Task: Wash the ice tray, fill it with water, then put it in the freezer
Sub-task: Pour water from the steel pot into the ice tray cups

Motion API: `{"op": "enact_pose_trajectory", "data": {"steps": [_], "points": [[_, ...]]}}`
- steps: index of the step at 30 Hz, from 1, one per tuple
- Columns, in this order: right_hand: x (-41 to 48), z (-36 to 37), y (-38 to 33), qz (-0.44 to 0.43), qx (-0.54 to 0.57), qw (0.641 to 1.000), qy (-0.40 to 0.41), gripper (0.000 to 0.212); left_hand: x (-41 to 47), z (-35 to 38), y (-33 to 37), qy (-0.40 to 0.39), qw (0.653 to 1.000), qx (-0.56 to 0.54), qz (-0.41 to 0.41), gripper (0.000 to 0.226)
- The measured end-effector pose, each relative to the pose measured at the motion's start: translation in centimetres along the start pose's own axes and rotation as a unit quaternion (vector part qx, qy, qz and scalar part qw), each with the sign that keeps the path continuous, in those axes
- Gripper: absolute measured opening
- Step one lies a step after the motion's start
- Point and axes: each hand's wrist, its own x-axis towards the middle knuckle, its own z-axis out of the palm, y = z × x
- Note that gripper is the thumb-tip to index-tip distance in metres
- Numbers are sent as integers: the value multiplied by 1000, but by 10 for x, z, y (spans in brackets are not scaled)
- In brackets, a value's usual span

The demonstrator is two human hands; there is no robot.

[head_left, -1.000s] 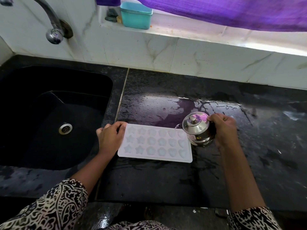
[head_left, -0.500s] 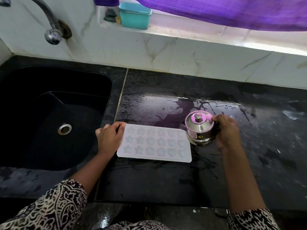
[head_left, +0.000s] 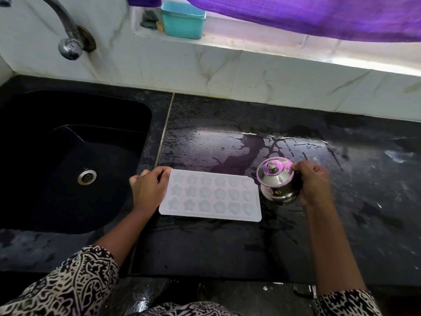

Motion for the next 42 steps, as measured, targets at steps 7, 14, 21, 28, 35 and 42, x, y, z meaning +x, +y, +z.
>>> {"op": "enact_pose_trajectory", "data": {"steps": [7,14,21,28,35,42], "points": [[1,3,-1,1,12,1000,2,28,0,-1,1,-1,1000,0,0,29],[1,12,-3,-14,-18,1000,-20,27,-1,-1,2,0,1000,0,-1,28],[-2,23,-7,-31,-31,998,-35,30,-1,-1,2,2,1000,-1,-3,29],[-1,19,-6,-21,-17,999,-23,28,0,0,0,-2,1000,1,-3,29],[0,8,-3,-15,-20,1000,-13,19,0,0,0,3,1000,-2,2,28],[-1,0,-5,0,-36,999,4,19,-1,1,-2,8,1000,-15,11,31]]}}
